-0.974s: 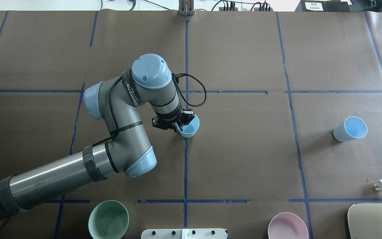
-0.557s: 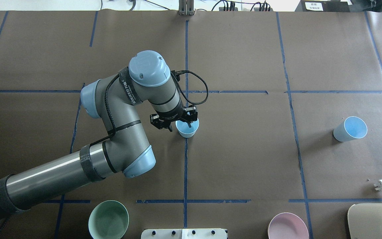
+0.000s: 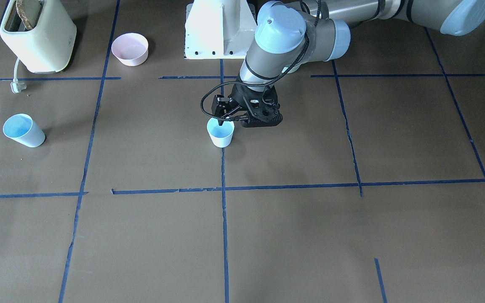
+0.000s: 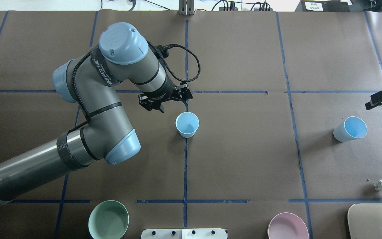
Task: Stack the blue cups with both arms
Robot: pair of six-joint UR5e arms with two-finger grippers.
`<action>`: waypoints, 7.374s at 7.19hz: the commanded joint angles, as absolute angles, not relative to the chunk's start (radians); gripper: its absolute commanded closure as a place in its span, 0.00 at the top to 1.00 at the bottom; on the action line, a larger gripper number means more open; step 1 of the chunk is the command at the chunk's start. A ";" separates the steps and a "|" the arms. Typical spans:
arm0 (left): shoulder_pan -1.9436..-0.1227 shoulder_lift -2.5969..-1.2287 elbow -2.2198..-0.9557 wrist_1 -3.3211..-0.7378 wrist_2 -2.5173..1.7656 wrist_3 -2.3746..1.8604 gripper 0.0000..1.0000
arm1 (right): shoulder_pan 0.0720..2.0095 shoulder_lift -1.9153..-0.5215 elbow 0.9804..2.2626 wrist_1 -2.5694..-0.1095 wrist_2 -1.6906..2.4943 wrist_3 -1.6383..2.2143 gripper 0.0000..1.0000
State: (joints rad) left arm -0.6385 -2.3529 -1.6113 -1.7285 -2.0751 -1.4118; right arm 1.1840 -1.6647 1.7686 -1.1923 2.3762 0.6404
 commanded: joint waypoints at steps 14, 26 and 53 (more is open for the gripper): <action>-0.733 -2.131 -1.822 -1.755 -2.086 -1.410 0.99 | 0.970 -1.587 1.880 -1.097 2.312 0.906 0.00; -0.788 -1.888 -1.931 -1.761 -2.075 -1.327 1.00 | 0.602 -0.833 1.741 -1.617 2.025 1.327 0.00; -1.523 -1.632 -1.471 -1.708 -2.388 0.216 1.00 | 1.453 -1.562 1.621 -1.623 2.405 -0.207 1.00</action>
State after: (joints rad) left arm -1.5051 -1.6174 -1.5038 -1.7390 -2.3539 0.1943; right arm 1.3622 -1.5518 1.7184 -1.6228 2.3531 -0.0412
